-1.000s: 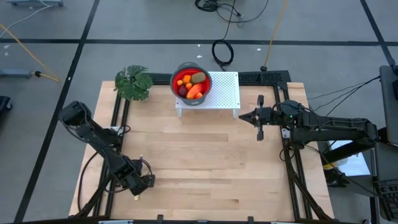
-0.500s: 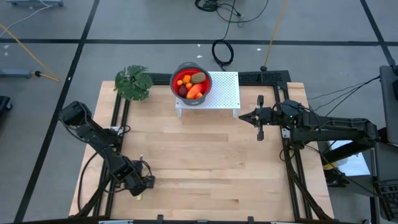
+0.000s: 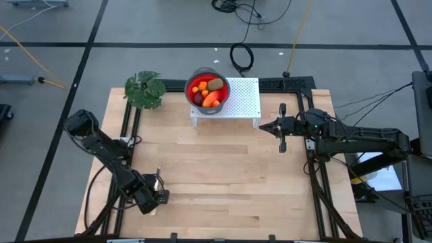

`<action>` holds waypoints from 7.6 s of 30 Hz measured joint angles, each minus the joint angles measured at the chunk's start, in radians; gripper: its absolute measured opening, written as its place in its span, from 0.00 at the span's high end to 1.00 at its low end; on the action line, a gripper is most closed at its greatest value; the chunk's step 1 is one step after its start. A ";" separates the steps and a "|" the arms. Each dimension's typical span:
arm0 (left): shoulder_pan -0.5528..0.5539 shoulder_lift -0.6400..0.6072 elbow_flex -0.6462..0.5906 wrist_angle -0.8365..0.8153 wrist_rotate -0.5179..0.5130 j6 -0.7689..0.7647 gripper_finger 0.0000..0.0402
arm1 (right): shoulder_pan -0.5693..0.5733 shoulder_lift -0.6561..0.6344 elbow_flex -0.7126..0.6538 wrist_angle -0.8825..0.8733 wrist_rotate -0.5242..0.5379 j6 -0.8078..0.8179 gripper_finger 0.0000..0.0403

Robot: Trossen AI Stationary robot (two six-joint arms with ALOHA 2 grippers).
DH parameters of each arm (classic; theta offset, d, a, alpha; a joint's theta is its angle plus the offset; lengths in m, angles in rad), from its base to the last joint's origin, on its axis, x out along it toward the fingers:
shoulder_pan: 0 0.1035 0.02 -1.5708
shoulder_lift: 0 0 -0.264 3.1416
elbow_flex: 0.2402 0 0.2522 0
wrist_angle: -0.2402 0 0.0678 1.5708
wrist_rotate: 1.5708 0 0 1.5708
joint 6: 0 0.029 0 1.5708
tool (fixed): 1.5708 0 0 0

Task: Pick & Place Fruit
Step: Put the yellow knife on the shelf

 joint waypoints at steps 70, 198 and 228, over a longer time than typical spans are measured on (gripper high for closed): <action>0.621 0.034 0.622 0.101 -0.763 1.464 0.87 | 0.260 0.616 0.277 0.410 0.261 0.095 0.59; 0.547 0.033 0.621 0.108 -0.709 1.478 0.66 | -0.016 0.513 0.354 0.070 0.054 0.616 0.94; 0.536 0.034 0.621 0.103 -0.519 1.548 0.66 | -0.394 0.510 0.163 0.144 -0.081 0.881 0.94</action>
